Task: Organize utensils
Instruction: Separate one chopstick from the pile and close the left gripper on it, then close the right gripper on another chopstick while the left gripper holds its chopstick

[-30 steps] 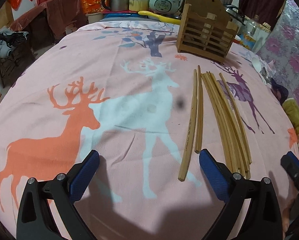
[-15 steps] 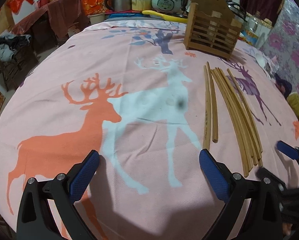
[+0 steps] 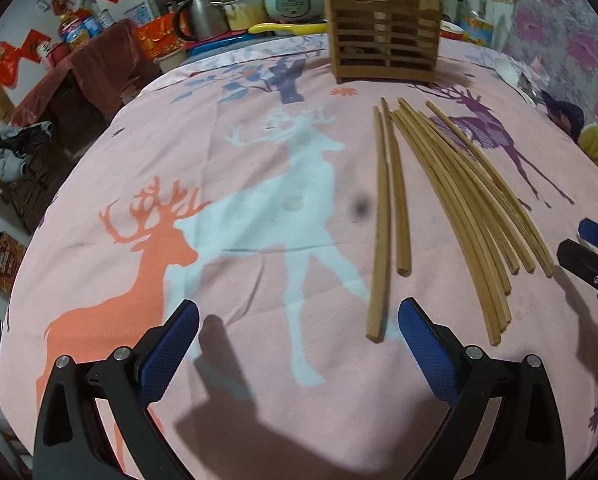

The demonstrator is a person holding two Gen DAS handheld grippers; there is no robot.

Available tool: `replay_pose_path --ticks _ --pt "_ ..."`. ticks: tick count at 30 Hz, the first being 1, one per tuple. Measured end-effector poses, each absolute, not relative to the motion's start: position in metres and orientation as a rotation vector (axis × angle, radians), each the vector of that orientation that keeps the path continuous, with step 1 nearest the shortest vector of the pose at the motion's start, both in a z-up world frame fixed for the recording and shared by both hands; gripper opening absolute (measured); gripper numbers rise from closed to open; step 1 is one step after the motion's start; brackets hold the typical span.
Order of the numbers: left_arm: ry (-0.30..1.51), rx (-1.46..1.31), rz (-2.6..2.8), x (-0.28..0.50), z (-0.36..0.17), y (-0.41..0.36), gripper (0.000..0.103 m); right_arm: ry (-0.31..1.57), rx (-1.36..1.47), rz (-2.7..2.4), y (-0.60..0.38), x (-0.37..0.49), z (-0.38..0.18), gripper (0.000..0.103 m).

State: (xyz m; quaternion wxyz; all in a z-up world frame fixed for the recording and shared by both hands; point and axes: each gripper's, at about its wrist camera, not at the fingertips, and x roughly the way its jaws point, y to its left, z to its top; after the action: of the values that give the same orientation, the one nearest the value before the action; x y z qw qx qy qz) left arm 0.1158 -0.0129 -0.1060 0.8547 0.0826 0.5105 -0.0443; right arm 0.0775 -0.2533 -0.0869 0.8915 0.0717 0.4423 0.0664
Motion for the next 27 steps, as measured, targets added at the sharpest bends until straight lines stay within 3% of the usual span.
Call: replay_pose_path --ticks 11,16,18,20,21,27 --pt "1.040 0.176 -0.148 0.108 -0.100 -0.013 0.094 0.909 0.322 0.126 -0.280 0.080 -0.092 0.076" --pt "1.032 0.233 -0.217 0.108 -0.103 -0.028 0.058 0.904 0.299 0.132 -0.277 0.079 -0.090 0.076" --pt "1.039 0.189 -0.246 0.107 -0.102 -0.022 0.033 0.901 0.303 0.131 -0.278 0.079 -0.090 0.076" --pt "1.041 0.156 -0.255 0.105 -0.101 -0.018 0.018 0.905 0.303 0.131 -0.278 0.079 -0.091 0.076" --pt "1.042 0.145 -0.255 0.105 -0.101 -0.017 0.013 0.905 0.301 0.131 -0.278 0.079 -0.091 0.076" --pt "1.037 0.153 -0.224 0.116 -0.104 -0.030 0.011 0.905 0.288 0.132 -0.276 0.079 -0.090 0.076"
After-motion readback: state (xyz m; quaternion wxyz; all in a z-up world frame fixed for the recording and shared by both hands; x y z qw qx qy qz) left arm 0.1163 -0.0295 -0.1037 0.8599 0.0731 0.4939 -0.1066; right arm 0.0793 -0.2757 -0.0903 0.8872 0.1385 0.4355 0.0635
